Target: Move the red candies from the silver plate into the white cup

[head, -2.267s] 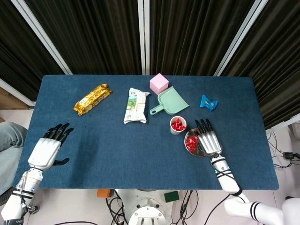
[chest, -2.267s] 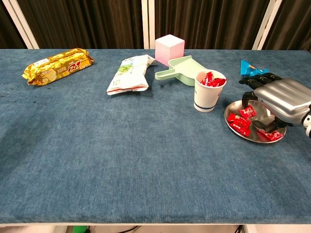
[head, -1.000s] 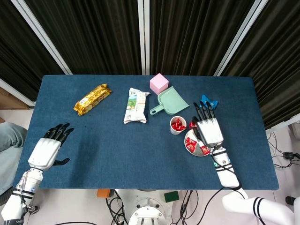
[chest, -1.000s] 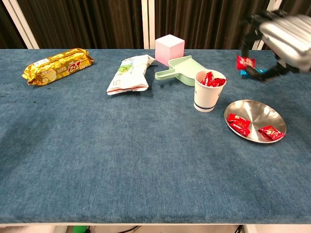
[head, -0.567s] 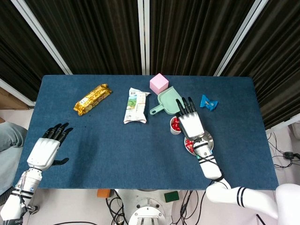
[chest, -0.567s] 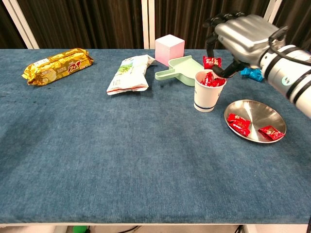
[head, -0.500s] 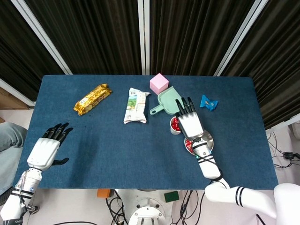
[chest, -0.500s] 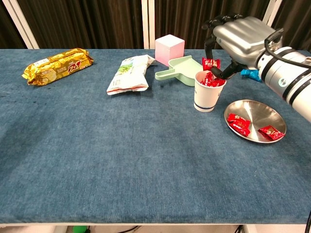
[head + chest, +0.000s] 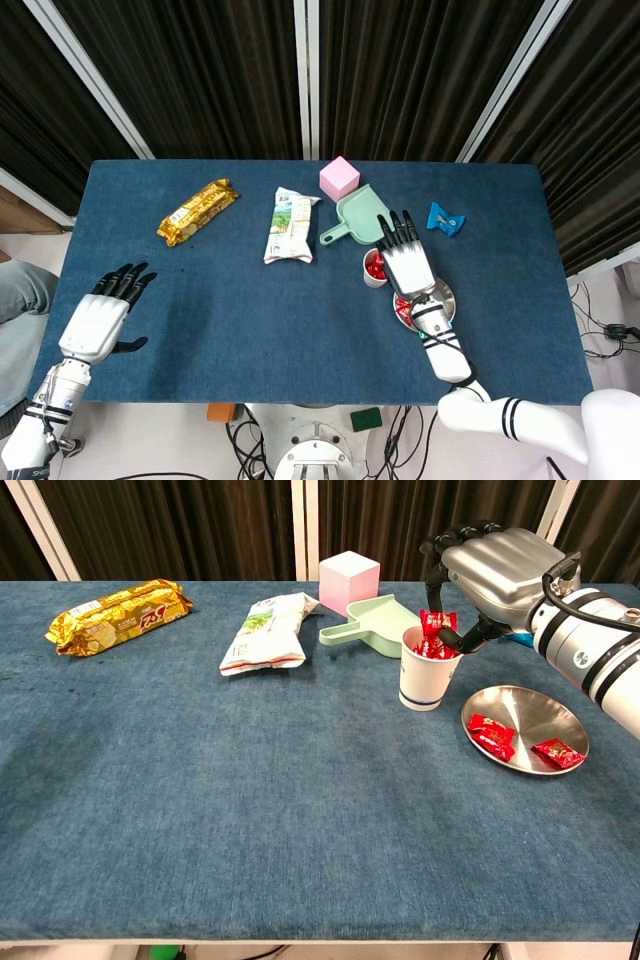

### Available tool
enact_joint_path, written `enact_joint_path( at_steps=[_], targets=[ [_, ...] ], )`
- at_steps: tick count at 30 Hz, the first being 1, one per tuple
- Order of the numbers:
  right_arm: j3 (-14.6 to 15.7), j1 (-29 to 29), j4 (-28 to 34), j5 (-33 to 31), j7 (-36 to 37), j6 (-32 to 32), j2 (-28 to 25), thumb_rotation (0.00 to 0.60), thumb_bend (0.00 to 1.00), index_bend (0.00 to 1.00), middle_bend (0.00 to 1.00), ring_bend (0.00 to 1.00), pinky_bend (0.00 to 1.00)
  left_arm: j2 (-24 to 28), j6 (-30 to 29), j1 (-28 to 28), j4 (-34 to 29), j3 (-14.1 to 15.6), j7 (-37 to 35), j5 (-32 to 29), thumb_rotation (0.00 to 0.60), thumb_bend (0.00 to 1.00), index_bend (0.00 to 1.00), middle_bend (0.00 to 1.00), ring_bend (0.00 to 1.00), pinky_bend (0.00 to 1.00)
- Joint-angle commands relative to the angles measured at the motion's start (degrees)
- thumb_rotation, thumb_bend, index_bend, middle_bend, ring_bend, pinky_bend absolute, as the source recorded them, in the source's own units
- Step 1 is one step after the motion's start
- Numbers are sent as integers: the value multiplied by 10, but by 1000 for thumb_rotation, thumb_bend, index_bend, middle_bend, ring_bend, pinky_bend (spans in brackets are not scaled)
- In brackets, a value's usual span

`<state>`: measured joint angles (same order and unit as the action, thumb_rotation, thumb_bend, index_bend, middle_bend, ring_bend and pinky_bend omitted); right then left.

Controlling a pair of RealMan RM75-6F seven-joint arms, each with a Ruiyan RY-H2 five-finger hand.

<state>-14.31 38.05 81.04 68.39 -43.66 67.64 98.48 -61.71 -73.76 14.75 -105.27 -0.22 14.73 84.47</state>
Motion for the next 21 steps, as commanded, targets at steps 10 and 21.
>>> enact_joint_path(
  at_steps=[10, 21],
  targets=[
    [14, -21, 42, 22, 26, 39, -36, 600, 398, 388, 49, 0, 0, -1, 3, 1, 1, 0, 2, -2, 600, 34, 119, 30, 5, 147],
    [96, -184, 116, 114, 243, 187, -218, 600, 380, 142, 35, 0, 0, 0, -7, -2, 0, -1, 0, 2, 600, 34, 120, 30, 5, 147]
  ],
)
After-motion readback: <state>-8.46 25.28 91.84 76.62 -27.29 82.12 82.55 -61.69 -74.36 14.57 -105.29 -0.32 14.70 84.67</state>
